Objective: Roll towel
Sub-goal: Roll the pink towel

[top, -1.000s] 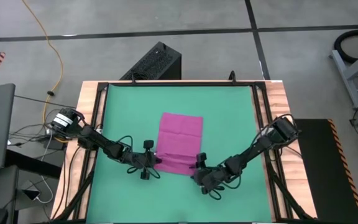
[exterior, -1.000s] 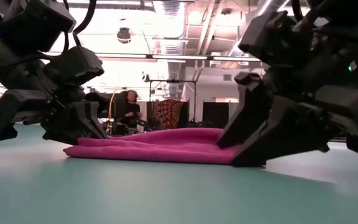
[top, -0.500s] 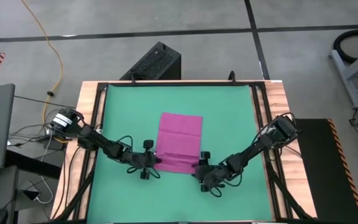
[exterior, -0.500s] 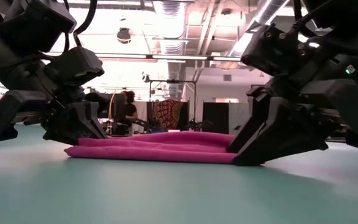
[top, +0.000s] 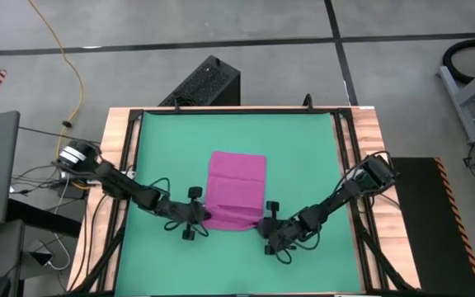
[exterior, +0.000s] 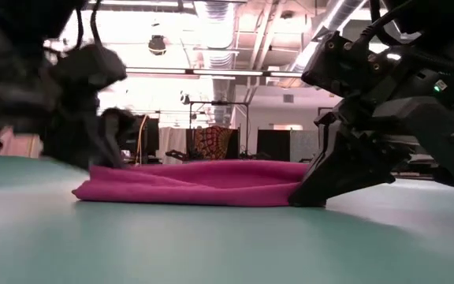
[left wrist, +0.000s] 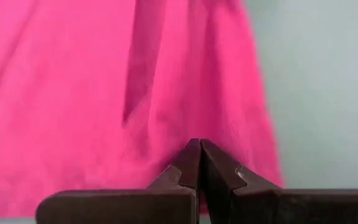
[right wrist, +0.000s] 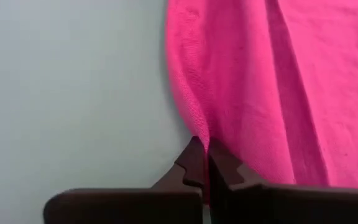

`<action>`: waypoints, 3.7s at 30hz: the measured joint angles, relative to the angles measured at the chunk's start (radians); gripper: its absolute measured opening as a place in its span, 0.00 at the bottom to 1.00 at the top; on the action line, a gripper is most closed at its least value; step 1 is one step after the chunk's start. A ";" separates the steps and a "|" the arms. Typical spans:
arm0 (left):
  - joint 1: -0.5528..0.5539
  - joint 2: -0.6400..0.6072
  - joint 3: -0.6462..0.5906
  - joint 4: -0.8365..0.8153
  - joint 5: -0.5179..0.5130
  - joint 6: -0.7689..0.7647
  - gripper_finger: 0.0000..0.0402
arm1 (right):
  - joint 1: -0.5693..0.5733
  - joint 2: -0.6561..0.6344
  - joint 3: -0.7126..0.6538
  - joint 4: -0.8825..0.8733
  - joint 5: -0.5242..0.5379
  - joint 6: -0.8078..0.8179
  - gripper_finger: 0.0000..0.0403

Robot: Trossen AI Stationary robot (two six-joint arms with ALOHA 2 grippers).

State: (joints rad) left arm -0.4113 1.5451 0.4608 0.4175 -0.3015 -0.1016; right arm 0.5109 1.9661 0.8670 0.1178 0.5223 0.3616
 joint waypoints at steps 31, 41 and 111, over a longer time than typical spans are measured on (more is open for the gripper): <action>0.111 0.175 0.010 0.193 0.052 0.265 0.00 | 0.018 -0.118 0.085 -0.121 -0.172 -0.038 0.02; 0.115 0.173 0.009 0.175 0.115 0.210 0.00 | 0.010 -0.224 0.127 -0.160 -0.191 -0.050 0.02; 0.259 0.387 0.334 0.214 0.500 0.480 0.00 | 0.012 -0.237 0.128 -0.247 -0.255 0.189 0.02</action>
State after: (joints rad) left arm -0.1526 1.9325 0.7947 0.6319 0.1981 0.3782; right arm 0.5232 1.7294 0.9947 -0.1287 0.2673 0.5508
